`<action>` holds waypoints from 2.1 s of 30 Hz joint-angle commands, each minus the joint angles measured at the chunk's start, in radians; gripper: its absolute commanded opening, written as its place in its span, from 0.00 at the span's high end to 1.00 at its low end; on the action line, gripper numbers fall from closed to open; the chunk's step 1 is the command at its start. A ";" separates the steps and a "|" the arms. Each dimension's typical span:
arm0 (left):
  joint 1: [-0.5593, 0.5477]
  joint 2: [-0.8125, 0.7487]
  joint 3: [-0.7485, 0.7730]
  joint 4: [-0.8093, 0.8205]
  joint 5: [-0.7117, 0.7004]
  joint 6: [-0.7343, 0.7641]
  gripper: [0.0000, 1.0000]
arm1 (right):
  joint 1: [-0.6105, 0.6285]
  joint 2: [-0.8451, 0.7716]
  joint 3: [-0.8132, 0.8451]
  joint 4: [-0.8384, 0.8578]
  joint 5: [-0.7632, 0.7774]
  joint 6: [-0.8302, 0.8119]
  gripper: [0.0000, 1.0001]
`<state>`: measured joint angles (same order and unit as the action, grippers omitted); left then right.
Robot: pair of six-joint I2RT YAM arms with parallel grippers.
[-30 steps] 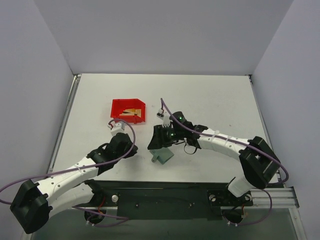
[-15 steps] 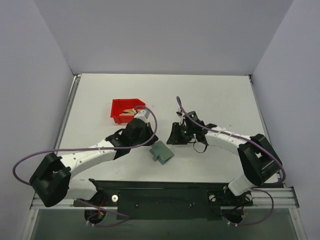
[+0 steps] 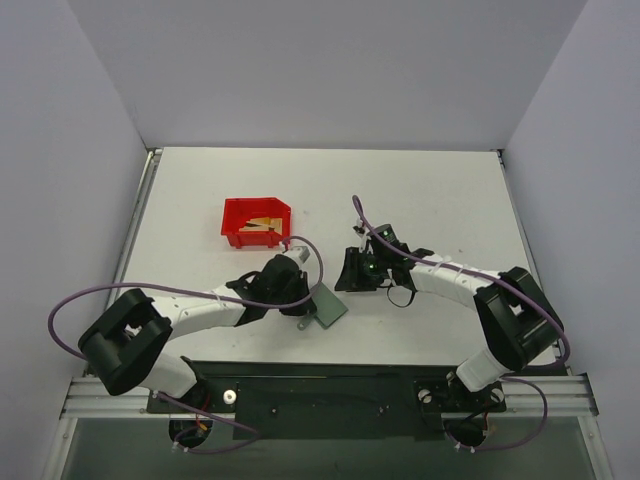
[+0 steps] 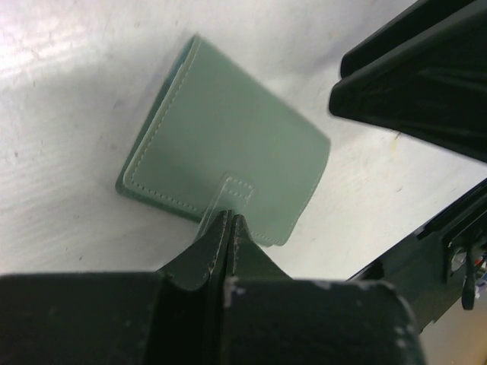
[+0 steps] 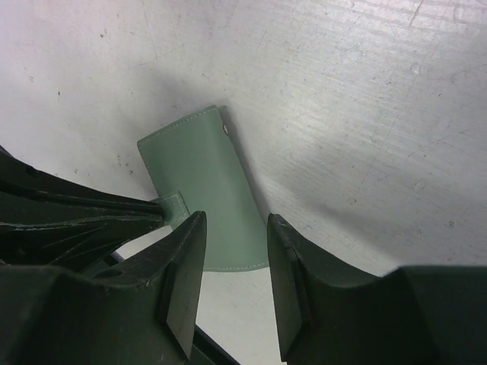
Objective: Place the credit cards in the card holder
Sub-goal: Close the card holder at the center of the board.
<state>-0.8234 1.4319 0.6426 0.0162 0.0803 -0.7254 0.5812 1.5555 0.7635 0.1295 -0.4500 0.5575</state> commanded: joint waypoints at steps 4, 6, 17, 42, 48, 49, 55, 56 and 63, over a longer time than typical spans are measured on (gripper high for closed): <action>-0.008 0.007 -0.066 0.087 0.039 -0.029 1.00 | -0.011 0.032 0.007 -0.021 0.007 -0.025 0.63; -0.008 0.019 -0.072 0.087 0.042 -0.032 1.00 | -0.011 0.037 0.007 -0.021 -0.003 -0.031 0.61; -0.010 0.032 -0.110 0.085 0.026 -0.048 1.00 | -0.009 0.104 -0.007 0.079 -0.151 -0.036 0.57; 0.004 -0.289 -0.046 -0.100 -0.246 -0.049 0.84 | 0.086 -0.184 0.104 -0.243 0.225 -0.155 1.00; 0.058 -0.390 -0.014 -0.173 -0.269 0.001 0.74 | 0.192 -0.186 0.324 -0.599 0.738 -0.255 1.00; 0.064 -0.395 -0.015 -0.177 -0.269 0.004 0.74 | 0.197 -0.152 0.339 -0.649 0.790 -0.257 1.00; 0.079 -0.418 -0.041 -0.185 -0.260 -0.006 0.74 | 0.290 0.016 0.349 -0.668 0.928 -0.212 1.00; 0.079 -0.419 -0.046 -0.185 -0.258 -0.009 0.74 | 0.314 0.035 0.350 -0.668 0.947 -0.196 1.00; 0.089 -0.458 -0.067 -0.216 -0.267 -0.019 0.74 | 0.437 0.176 0.361 -0.619 0.973 -0.125 1.00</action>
<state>-0.7460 1.0134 0.5774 -0.1780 -0.1696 -0.7471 0.9688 1.7241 1.1198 -0.4587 0.4580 0.3798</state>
